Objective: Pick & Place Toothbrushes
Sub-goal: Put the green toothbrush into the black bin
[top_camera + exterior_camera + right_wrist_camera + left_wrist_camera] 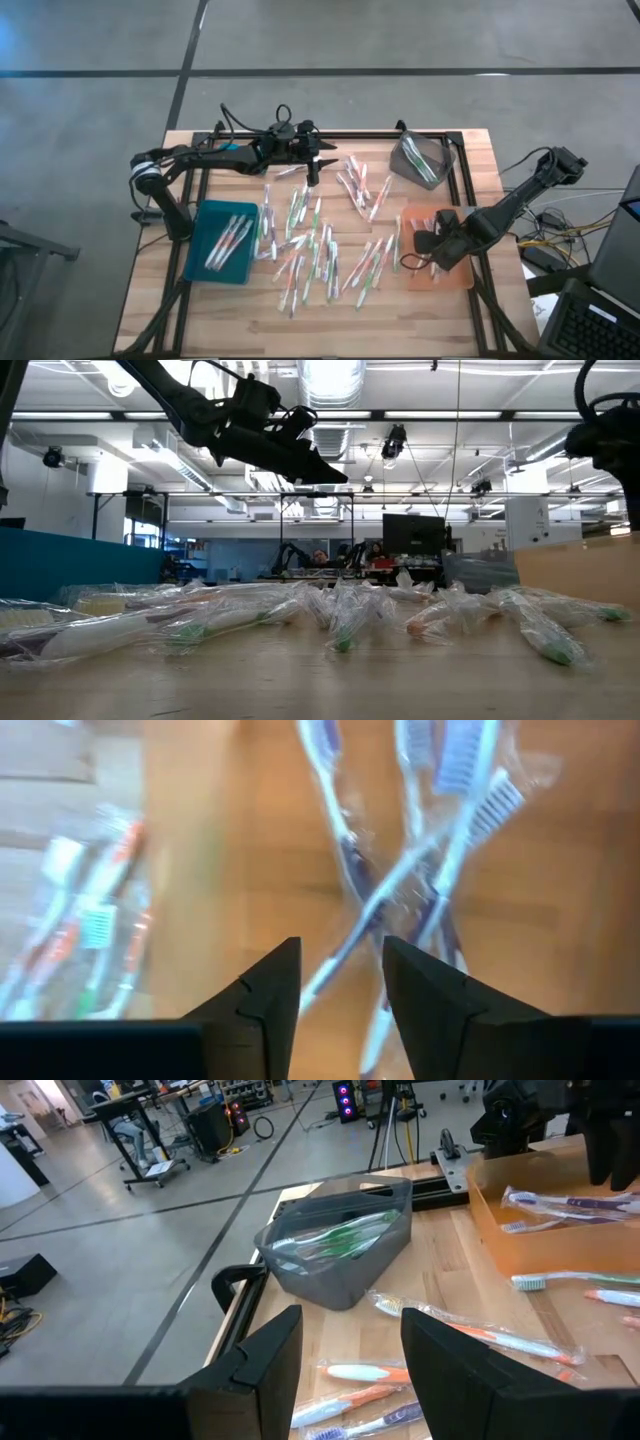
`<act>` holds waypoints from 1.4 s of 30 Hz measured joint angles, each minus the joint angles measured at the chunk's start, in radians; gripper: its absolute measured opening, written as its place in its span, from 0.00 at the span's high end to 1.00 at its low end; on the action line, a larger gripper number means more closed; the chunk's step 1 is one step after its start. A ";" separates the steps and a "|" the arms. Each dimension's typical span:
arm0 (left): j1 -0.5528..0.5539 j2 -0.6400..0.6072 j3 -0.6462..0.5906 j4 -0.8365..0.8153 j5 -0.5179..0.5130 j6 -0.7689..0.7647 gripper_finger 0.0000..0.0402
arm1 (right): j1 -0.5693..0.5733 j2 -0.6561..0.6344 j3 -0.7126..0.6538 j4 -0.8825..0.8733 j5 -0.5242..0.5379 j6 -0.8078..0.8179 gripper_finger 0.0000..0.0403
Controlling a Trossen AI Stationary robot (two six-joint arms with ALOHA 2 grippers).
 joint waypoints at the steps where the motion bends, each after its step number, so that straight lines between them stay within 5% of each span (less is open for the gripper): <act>1: 0.000 0.000 0.000 0.000 0.000 0.000 0.56 | 0.000 -0.009 0.000 0.000 0.016 -0.005 0.68; 20: 0.000 0.000 0.000 -0.007 0.000 -0.101 0.56 | -0.002 -0.125 0.000 -0.001 0.380 -0.223 0.86; 34: -0.019 0.000 0.001 -0.101 0.005 -0.248 0.56 | -0.002 -0.216 0.000 0.005 0.867 -0.479 0.82; 42: -0.102 -0.003 0.001 -0.224 -0.044 -0.318 0.56 | -0.002 -0.265 0.001 0.015 1.006 -0.645 0.76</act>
